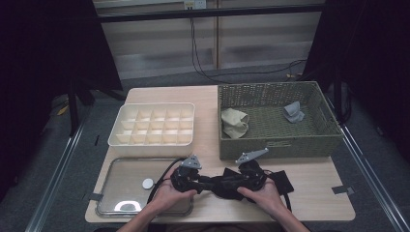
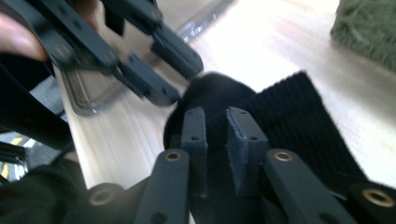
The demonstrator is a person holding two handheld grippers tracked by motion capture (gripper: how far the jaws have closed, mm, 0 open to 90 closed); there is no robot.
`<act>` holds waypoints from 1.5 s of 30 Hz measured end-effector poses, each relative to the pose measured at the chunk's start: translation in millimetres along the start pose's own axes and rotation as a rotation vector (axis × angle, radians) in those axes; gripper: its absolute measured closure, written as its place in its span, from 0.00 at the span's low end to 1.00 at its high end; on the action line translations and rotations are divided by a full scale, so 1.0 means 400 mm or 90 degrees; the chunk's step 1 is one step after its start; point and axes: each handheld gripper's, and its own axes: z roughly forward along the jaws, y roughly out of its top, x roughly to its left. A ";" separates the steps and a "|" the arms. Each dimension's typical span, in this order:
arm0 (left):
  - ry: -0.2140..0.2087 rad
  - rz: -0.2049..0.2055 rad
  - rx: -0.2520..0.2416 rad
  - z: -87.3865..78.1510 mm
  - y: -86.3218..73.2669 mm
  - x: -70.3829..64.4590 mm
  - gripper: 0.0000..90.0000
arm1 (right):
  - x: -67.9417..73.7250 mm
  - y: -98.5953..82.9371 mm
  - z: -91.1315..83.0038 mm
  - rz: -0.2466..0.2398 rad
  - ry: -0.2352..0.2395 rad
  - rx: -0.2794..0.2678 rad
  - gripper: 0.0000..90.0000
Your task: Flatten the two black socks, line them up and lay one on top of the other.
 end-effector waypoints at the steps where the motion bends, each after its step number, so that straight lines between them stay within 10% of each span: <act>1: -0.001 0.000 -0.004 -0.002 0.000 0.000 0.75 | 0.000 -0.004 0.003 -0.004 -0.002 0.004 0.81; 8: -0.009 0.000 -0.017 -0.001 0.006 -0.004 0.76 | 0.019 -0.004 0.023 -0.049 -0.026 0.028 0.71; 12: -0.013 0.000 -0.019 -0.004 0.007 -0.003 0.75 | 0.019 -0.006 0.027 -0.062 -0.048 0.031 0.83; 31: -0.031 0.006 -0.034 0.038 0.062 -0.022 0.75 | -0.012 0.013 -0.120 0.014 -0.035 -0.114 0.95; 41: -0.022 0.011 0.019 0.110 0.079 -0.015 0.66 | -0.024 -0.023 -0.159 0.025 -0.047 -0.144 0.95; 45: -0.010 0.014 0.011 0.111 0.076 -0.014 0.78 | -0.032 -0.032 -0.160 0.029 -0.048 -0.141 0.95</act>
